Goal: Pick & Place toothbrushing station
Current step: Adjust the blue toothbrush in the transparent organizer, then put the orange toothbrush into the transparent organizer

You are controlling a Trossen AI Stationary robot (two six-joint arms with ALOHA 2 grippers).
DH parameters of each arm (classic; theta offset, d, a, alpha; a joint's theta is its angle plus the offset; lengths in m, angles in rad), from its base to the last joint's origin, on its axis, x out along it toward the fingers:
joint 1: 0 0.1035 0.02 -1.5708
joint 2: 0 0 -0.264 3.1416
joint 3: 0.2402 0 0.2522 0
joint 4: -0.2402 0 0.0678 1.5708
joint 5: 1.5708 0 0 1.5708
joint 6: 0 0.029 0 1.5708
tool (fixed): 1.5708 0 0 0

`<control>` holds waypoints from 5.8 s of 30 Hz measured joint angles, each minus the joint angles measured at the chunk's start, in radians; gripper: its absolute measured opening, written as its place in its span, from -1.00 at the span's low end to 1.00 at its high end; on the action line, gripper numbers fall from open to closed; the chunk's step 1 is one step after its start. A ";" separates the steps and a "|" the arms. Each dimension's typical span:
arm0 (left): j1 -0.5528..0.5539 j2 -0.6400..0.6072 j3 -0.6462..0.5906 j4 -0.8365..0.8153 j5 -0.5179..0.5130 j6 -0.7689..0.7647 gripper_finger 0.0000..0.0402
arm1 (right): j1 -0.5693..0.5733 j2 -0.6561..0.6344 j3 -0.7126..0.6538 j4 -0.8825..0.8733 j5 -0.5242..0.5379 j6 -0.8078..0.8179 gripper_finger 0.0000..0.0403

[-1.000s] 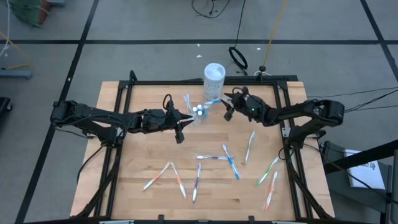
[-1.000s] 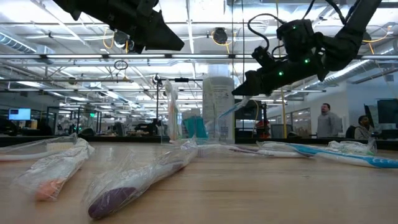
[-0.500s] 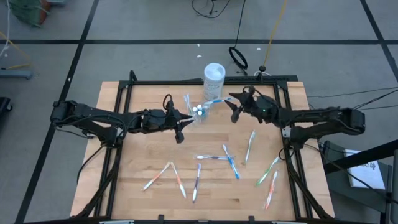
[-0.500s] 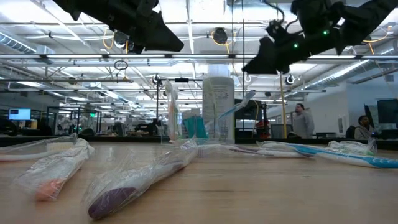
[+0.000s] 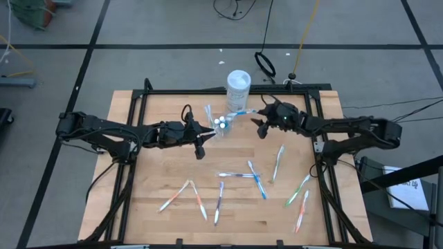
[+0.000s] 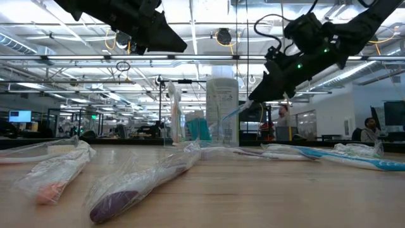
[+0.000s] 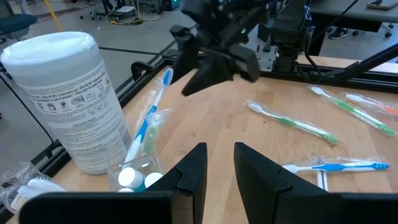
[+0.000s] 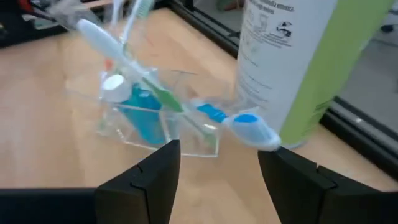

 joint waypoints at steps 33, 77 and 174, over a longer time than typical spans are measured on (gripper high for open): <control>0.000 0.000 0.000 0.000 0.000 0.002 -0.56 | 0.002 0.234 0.000 0.465 -0.038 -0.195 -0.67; -0.002 -0.002 0.000 -0.086 0.000 0.068 -0.56 | 0.032 0.469 0.491 -0.100 -0.105 -0.355 -0.83; -0.069 0.068 -0.016 0.282 -0.323 0.102 -0.98 | 0.237 -0.004 0.327 -0.412 0.001 -0.223 -0.12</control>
